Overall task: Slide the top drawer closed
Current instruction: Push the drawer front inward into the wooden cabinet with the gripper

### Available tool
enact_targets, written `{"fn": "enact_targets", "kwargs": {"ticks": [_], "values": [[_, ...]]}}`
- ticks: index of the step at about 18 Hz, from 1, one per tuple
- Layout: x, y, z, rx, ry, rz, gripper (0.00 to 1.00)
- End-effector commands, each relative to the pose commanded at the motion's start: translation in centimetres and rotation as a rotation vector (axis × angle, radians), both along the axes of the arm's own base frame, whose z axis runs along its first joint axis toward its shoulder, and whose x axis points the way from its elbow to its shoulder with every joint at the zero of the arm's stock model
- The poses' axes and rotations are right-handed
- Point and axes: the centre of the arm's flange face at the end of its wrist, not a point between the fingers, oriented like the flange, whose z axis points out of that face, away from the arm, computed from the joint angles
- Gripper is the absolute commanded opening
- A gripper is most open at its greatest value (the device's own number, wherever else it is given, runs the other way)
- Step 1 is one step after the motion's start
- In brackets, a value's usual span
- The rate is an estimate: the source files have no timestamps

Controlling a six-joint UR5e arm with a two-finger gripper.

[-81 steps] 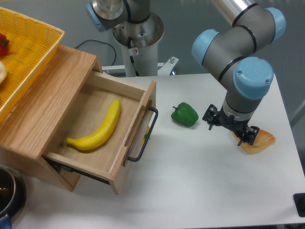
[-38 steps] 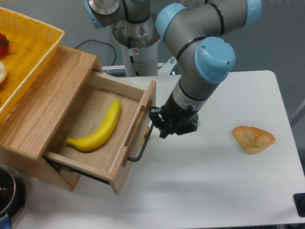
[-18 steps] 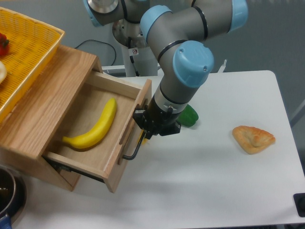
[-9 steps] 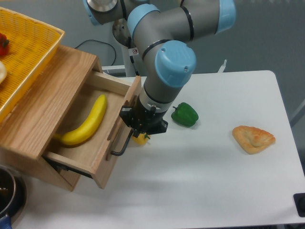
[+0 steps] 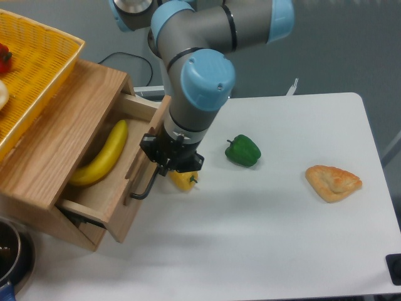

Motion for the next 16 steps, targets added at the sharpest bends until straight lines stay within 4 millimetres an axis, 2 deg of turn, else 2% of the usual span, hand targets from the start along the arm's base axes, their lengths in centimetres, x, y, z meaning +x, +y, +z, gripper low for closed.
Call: {"fn": "enact_targets", "kwargs": {"ticks": [5, 9, 16], "values": [[3.2, 0.4, 0.1, -0.013, -0.01, -0.002, 0.14], [4.8, 0.9, -0.2, -0.026, -0.02, 0.0, 0.14], [6.4, 0.8, -0.1, -0.032, -0.023, 0.0, 0.14]]}}
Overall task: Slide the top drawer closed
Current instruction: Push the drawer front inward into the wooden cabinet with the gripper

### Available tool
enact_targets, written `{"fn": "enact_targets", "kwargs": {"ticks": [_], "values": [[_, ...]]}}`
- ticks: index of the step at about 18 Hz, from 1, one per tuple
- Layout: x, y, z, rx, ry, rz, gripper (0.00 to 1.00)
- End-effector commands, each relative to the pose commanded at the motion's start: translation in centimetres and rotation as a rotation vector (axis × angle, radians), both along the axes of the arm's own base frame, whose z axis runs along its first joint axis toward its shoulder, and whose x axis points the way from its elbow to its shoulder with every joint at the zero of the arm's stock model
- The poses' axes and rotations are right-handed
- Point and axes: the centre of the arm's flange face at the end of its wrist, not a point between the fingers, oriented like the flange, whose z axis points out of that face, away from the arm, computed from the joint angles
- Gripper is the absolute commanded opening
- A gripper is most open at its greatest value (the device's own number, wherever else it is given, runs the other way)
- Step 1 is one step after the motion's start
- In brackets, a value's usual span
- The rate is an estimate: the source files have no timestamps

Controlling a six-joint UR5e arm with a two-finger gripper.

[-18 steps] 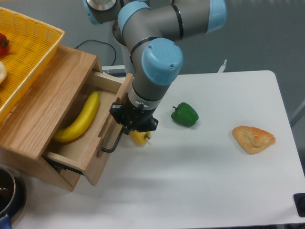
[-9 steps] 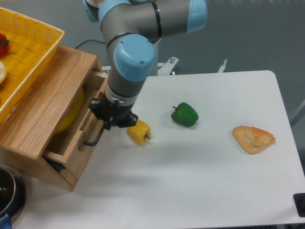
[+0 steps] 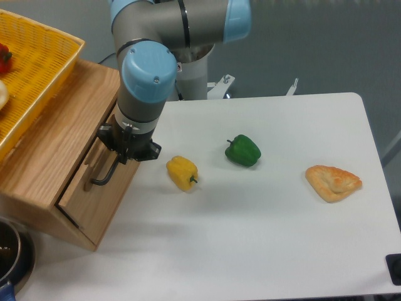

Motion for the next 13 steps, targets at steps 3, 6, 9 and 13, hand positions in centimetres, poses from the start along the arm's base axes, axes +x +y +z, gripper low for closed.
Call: {"fn": "enact_targets", "kwargs": {"ticks": [3, 6, 9, 13], "values": [[0.5, 0.1, 0.0, -0.003, -0.004, 0.003, 0.14], [0.6, 0.1, 0.0, -0.003, -0.005, 0.004, 0.14], [0.6, 0.2, 0.2, 0.002, 0.0, 0.001, 0.14], [-0.8, 0.5, 0.4, 0.041, 0.037, 0.006, 0.2]]}}
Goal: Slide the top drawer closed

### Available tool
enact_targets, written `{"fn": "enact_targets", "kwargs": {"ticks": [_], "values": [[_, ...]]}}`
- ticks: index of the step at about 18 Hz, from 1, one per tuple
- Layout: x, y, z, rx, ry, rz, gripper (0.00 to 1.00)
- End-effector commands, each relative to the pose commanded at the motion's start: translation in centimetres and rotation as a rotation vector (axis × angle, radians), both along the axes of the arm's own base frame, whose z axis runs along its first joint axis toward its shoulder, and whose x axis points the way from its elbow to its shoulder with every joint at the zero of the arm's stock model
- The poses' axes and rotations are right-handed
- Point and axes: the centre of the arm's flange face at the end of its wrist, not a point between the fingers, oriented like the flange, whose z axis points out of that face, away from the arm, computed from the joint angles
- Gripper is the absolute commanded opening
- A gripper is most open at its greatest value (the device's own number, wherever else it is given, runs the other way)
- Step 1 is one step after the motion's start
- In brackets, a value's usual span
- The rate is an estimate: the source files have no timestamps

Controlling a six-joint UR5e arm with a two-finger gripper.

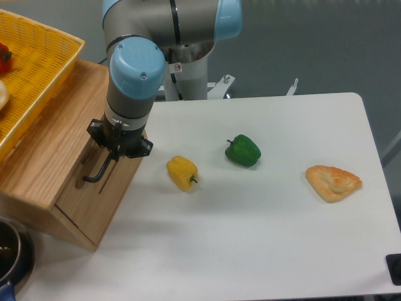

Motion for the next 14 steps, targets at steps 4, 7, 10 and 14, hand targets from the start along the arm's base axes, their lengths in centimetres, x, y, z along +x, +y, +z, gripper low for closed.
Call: {"fn": "enact_targets", "kwargs": {"ticks": [4, 7, 10, 14], "values": [[-2.9, -0.8, 0.1, 0.022, 0.04, 0.02, 0.24], [-5.8, -1.3, -0.7, 0.028, 0.086, 0.02, 0.28], [-9.3, -2.3, -2.3, -0.003, 0.147, 0.0, 0.35], [-14.5, -4.2, -4.2, 0.005, 0.197, -0.044, 0.39]]}}
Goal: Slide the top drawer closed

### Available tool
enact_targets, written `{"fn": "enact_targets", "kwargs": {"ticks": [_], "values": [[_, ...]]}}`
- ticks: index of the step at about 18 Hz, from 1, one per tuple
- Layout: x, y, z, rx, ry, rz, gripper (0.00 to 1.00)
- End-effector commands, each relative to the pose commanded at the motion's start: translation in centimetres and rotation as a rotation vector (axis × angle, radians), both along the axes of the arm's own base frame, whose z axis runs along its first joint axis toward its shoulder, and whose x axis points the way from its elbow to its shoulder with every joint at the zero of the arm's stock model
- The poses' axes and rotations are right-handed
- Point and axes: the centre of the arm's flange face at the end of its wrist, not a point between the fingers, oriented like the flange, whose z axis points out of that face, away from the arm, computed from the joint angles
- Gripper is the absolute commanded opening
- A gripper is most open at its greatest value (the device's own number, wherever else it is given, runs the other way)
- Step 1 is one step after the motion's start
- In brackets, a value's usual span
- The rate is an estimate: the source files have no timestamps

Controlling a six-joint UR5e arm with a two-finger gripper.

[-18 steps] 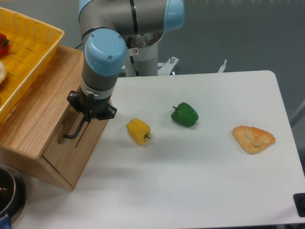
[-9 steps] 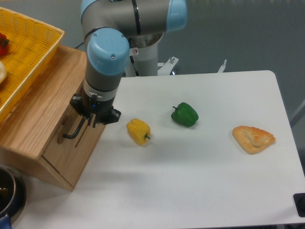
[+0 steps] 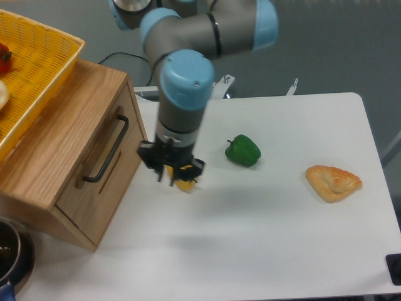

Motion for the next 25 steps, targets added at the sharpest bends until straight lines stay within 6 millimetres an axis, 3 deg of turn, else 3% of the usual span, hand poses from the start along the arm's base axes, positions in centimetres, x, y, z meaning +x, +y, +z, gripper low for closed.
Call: {"fn": "enact_targets", "kwargs": {"ticks": [9, 13, 18, 21, 25], "values": [[-10.9, -2.3, -5.7, -0.156, 0.156, -0.044, 0.45], [-15.5, -5.1, -7.4, -0.166, 0.181, -0.075, 0.48], [-19.7, -7.6, -8.1, -0.204, 0.216, -0.163, 0.69], [-21.5, -9.0, -8.6, -0.204, 0.214, -0.197, 1.0], [-24.5, -11.6, -8.7, -0.187, 0.216, -0.258, 1.0]]}}
